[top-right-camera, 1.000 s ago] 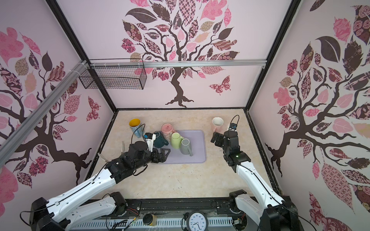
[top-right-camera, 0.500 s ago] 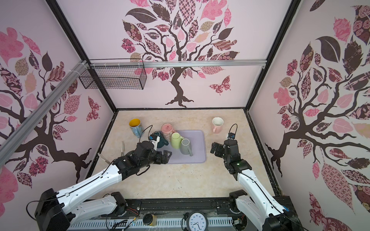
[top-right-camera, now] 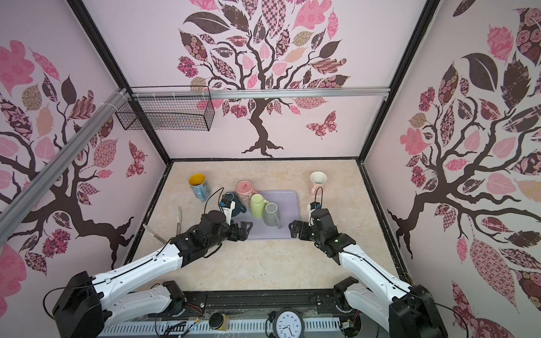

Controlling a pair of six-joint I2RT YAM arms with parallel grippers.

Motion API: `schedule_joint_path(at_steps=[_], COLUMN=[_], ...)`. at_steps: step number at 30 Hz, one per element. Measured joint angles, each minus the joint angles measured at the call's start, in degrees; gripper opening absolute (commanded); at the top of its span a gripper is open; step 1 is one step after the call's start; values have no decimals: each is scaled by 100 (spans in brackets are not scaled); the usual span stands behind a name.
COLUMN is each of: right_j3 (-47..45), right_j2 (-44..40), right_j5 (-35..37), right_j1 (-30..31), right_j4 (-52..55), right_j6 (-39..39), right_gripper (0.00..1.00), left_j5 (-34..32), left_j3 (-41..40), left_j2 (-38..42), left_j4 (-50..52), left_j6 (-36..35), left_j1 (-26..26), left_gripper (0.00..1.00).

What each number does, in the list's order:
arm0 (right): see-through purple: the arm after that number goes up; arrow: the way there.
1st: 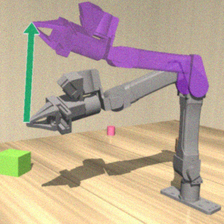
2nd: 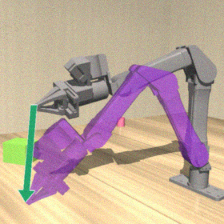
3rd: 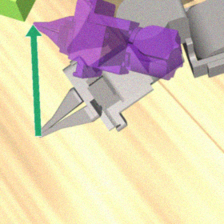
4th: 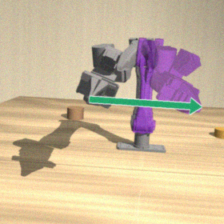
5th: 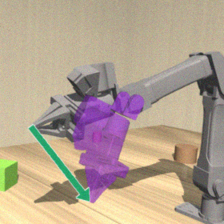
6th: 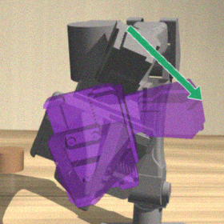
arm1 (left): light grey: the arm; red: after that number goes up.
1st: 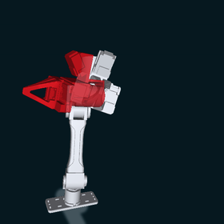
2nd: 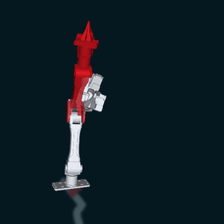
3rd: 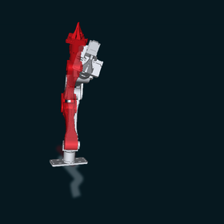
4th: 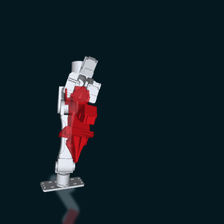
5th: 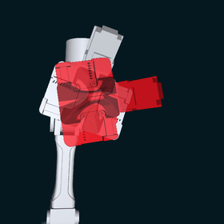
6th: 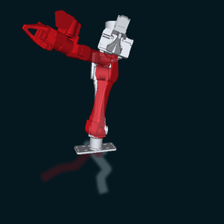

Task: Turn the mug right side up
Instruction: Pick up the mug from the tray.

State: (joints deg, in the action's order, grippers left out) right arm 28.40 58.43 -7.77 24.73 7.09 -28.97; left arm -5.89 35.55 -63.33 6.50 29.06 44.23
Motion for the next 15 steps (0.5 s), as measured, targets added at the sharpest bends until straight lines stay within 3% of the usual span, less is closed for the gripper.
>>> schedule_joint_path(at_steps=[11, 15], right_j3=[1128, 1687], right_j2=[1093, 1585], right_j5=[98, 144], right_j1=[603, 822], right_j4=[286, 577], right_j6=[730, 1023], right_gripper=[77, 65], left_j5=[-149, -184], left_j3=[-662, -828], left_j2=[317, 339], left_j4=[-833, -1014], left_j6=[-275, -356], left_j1=[0, 0], left_gripper=[98, 98])
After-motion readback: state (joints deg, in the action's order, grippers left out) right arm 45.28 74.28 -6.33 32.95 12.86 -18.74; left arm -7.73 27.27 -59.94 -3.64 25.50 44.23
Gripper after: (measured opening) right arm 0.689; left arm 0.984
